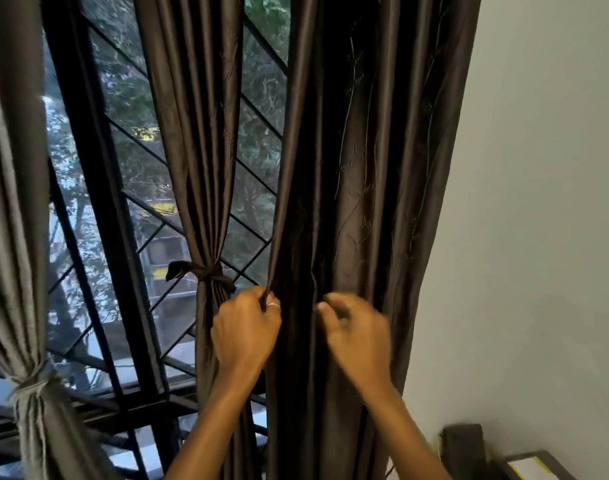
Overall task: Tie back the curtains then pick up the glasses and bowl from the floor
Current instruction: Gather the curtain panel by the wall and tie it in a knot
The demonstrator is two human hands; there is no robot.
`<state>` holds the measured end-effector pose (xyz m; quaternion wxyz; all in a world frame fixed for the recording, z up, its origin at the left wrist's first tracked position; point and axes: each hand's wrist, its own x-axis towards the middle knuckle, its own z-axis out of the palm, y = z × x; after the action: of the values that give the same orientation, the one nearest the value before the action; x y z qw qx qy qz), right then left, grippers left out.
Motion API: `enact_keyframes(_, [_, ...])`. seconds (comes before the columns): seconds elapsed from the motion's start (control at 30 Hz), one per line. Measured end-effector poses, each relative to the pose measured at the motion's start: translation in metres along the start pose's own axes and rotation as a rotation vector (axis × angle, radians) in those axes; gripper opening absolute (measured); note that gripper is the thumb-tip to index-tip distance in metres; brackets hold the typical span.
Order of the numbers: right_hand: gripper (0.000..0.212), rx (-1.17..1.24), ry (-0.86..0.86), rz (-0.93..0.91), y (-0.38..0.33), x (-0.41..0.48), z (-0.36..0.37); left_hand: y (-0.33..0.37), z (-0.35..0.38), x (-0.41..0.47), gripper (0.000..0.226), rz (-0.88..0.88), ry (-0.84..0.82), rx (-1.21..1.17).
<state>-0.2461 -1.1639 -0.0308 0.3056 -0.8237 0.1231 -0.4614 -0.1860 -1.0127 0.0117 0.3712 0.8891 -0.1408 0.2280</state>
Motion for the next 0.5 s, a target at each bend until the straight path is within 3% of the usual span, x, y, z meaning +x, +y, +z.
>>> enact_keyframes(0.07, [0.036, -0.069, 0.222, 0.16, 0.01, 0.007, -0.022, -0.009, 0.002, 0.003, 0.029, 0.024, -0.013, -0.03])
enact_keyframes(0.17, [0.055, -0.119, 0.076, 0.296, 0.02, 0.023, -0.032, -0.017, 0.005, 0.007, 0.031, 0.059, -0.032, -0.093])
enact_keyframes(0.2, [0.053, -0.12, 0.002, 0.296, 0.023, 0.026, -0.032, -0.019, 0.004, 0.009, 0.032, 0.069, -0.034, -0.113])
enact_keyframes(0.27, [0.019, -0.154, -0.054, 0.25, 0.03, 0.032, -0.034, -0.027, 0.001, 0.014, 0.035, 0.084, -0.021, -0.141])
enact_keyframes(0.3, [0.013, -0.185, -0.043, 0.228, 0.034, 0.035, -0.039, -0.034, -0.001, 0.018, 0.037, 0.082, -0.008, -0.151])
enact_keyframes(0.37, [0.031, -0.248, 0.011, 0.252, 0.048, 0.04, -0.053, -0.048, -0.009, 0.027, 0.031, 0.054, 0.025, -0.155])
enact_keyframes(0.5, [0.031, -0.279, 0.044, 0.286, 0.062, 0.042, -0.063, -0.061, -0.017, 0.034, 0.031, 0.031, 0.036, -0.108])
